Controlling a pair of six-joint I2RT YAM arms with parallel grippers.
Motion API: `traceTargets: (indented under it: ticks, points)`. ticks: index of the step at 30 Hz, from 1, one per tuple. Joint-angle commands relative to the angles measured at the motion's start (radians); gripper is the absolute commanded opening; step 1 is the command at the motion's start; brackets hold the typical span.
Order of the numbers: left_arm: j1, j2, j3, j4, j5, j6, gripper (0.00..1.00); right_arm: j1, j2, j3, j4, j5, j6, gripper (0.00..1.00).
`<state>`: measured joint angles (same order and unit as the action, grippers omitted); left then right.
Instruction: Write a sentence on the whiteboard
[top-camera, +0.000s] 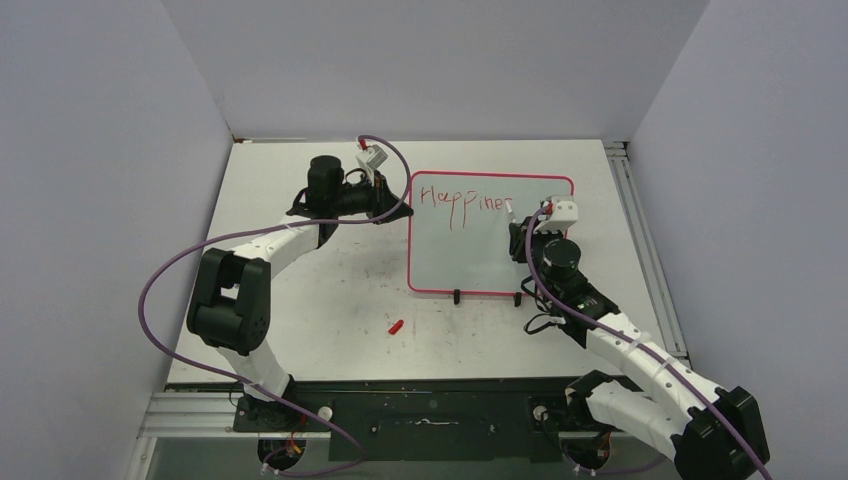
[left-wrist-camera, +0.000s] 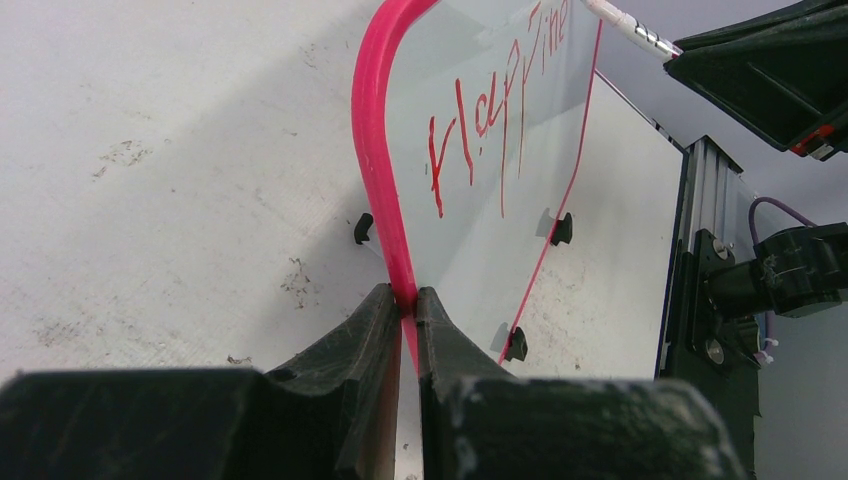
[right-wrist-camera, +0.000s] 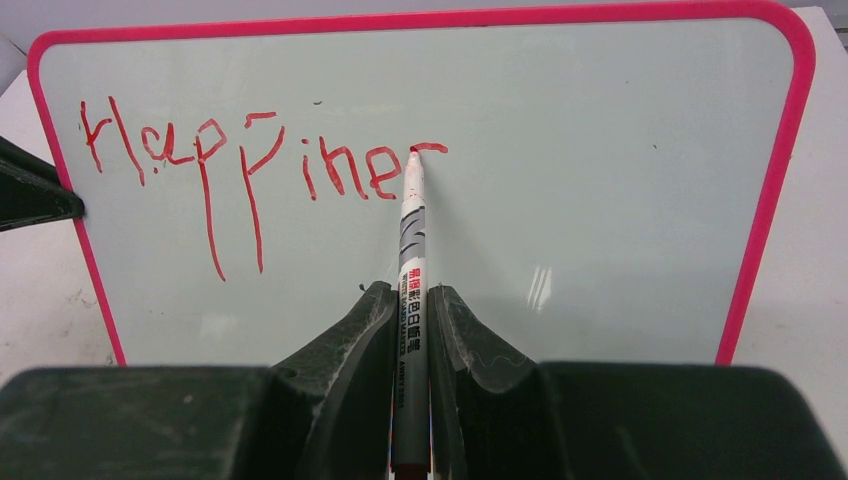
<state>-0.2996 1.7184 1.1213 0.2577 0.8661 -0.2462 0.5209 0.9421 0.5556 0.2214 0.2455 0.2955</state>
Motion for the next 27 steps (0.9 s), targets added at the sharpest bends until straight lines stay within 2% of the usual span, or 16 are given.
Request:
traceTargets:
  ticks: [1,16,27]
  points:
    - [0.006,-0.060,0.017,0.042,0.016,0.021,0.00,0.011,-0.030,-0.002,-0.014,-0.003,0.007,0.05]
    - [0.005,-0.063,0.018,0.045,0.017,0.021,0.00,0.015,-0.060,-0.016,-0.070,0.068,0.026,0.05]
    - [0.005,-0.067,0.017,0.045,0.017,0.020,0.00,0.019,-0.082,-0.033,-0.096,0.057,0.037,0.05]
